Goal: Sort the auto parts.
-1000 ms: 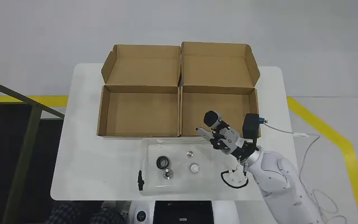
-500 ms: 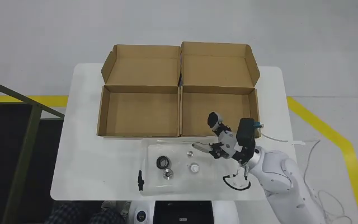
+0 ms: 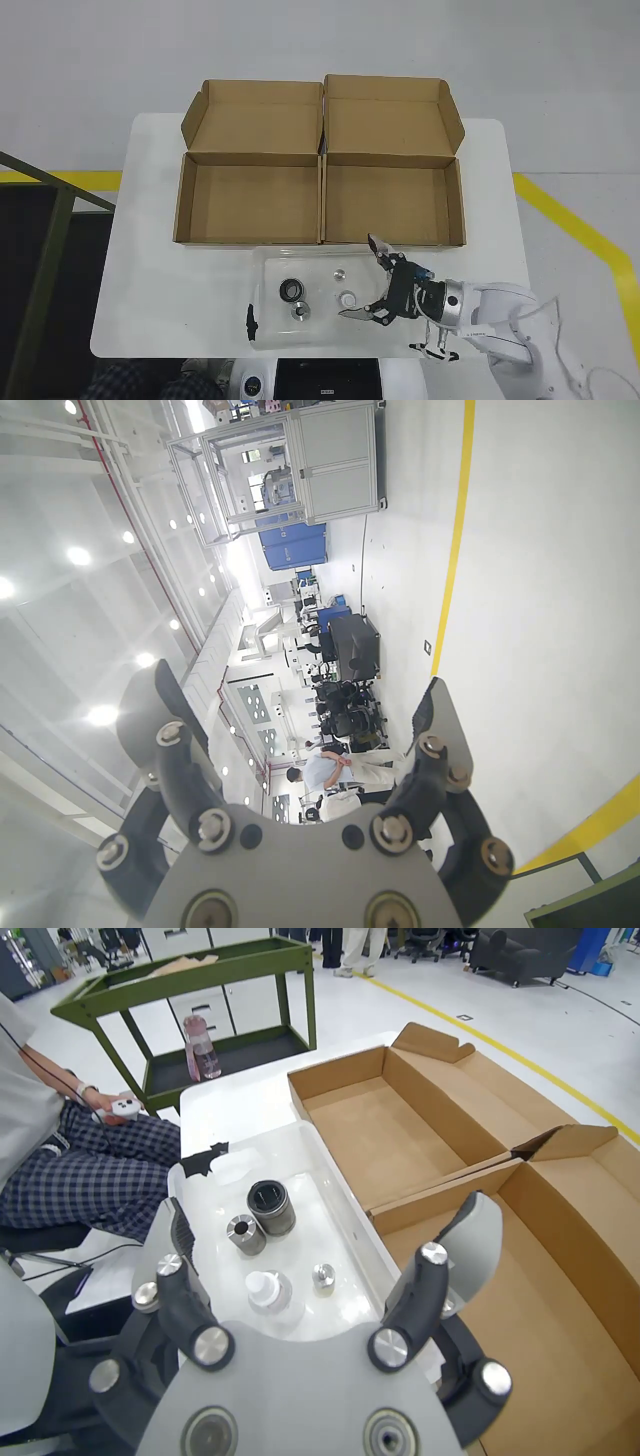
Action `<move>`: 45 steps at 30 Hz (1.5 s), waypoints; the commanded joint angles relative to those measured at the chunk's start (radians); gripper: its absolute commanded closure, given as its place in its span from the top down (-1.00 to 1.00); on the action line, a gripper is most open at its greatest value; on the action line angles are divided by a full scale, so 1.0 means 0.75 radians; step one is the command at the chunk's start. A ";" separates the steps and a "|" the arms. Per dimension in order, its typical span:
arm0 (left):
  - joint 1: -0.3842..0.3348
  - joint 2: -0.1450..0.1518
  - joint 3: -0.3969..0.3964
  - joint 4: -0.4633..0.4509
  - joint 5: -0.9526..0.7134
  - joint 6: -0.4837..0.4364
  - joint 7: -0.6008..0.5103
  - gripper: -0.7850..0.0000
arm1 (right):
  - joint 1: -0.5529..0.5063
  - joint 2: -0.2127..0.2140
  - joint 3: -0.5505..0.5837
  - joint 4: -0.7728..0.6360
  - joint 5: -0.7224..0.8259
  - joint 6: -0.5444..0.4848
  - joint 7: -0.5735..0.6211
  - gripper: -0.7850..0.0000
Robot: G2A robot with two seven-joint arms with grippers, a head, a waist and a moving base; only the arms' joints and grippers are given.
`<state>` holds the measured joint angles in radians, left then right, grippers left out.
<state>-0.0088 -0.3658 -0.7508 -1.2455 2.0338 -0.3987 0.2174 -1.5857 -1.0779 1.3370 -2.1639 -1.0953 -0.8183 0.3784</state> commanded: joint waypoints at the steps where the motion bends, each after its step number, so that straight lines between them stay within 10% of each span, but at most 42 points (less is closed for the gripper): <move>1: 0.000 0.000 0.000 0.000 0.000 0.000 0.000 1.00 | -0.009 0.003 -0.007 -0.020 -0.029 0.009 0.041 1.00; 26: 0.000 0.000 0.000 0.000 0.000 0.000 0.000 1.00 | 0.024 0.023 -0.195 -0.004 -0.253 0.118 0.375 0.97; 45: 0.000 0.000 0.000 0.000 0.000 0.000 0.000 1.00 | 0.094 0.025 -0.281 0.104 -0.235 0.158 0.395 -0.52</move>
<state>-0.0088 -0.3658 -0.7508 -1.2455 2.0338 -0.3987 0.2174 -1.5174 -1.0598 1.1276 -2.0863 -1.2723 -0.7002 0.6732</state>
